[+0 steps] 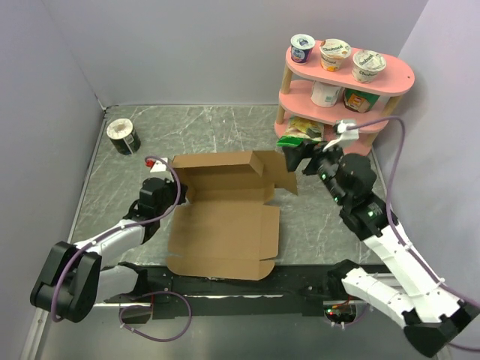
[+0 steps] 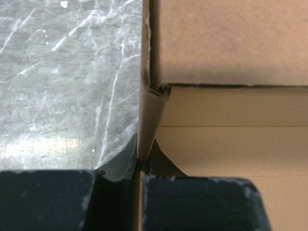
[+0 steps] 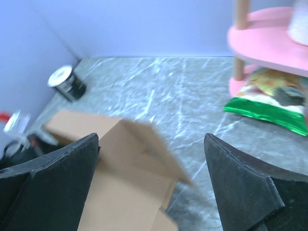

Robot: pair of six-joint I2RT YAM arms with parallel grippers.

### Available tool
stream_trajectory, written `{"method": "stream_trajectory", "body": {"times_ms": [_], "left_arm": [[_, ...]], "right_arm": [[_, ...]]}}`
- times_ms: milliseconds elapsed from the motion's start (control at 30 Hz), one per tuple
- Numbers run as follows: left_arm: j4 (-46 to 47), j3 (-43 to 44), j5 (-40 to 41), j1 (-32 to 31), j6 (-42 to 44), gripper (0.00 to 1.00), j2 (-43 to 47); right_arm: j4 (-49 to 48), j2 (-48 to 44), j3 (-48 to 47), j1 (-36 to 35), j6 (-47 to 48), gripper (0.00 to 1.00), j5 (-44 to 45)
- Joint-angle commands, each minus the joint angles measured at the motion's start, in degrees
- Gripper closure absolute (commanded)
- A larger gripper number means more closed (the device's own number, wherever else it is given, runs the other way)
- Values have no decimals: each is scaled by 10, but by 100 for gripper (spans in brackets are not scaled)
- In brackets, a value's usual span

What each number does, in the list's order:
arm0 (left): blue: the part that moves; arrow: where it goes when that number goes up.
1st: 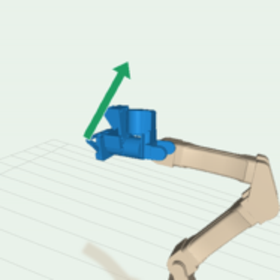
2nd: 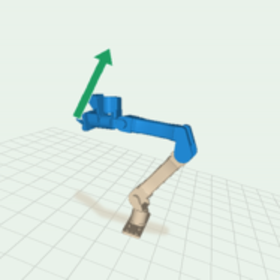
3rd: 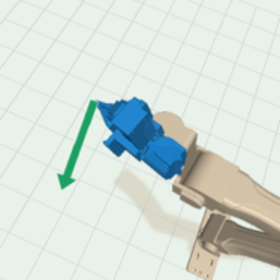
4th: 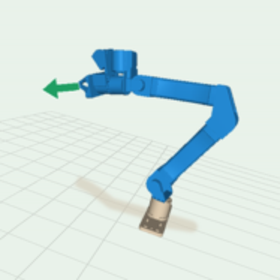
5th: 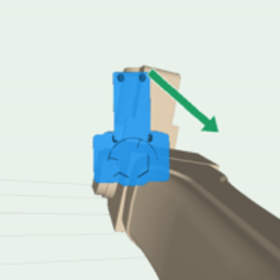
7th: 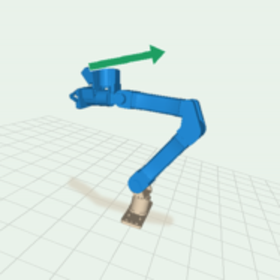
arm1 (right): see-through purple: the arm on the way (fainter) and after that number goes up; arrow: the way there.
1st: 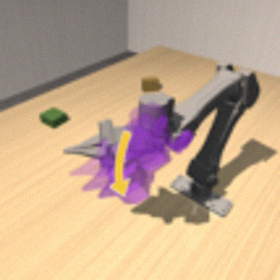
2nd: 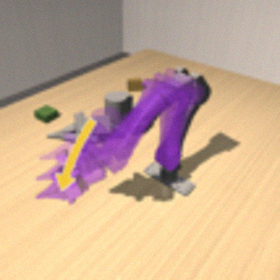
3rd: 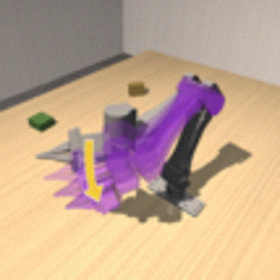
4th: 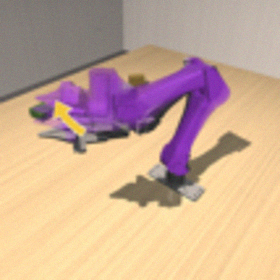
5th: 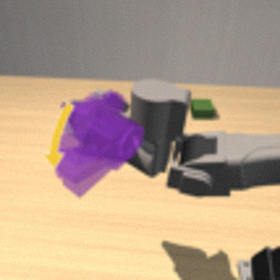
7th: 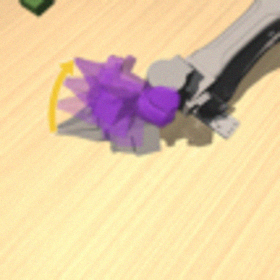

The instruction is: Fold the paper box

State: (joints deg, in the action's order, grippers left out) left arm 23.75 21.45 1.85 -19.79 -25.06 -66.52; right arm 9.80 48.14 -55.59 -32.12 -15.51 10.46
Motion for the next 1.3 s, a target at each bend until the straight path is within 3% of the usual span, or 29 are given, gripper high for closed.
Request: {"method": "stream_trajectory", "body": {"times_ms": [0, 167, 433, 767, 967, 1267], "left_arm": [[65, -9, -42, 4, 3, 99, 24], [85, -24, -69, 4, 2, 99, 53], [75, -26, -55, 4, -13, 99, 61], [61, -21, -20, 3, -41, 99, 53], [52, -19, 9, -8, -46, 99, 58], [24, -2, 77, -47, -43, 99, 32]], "right_arm": [[15, 41, -23, 99, -58, 6, -137], [-16, 86, 20, 153, -67, 6, -150], [-125, 105, 147, 157, -152, 8, -165], [-211, 97, 241, -21, -266, 9, 37], [-156, 151, 209, -108, -319, 6, 213], [76, 274, 66, -180, -486, 1, 391]]}}
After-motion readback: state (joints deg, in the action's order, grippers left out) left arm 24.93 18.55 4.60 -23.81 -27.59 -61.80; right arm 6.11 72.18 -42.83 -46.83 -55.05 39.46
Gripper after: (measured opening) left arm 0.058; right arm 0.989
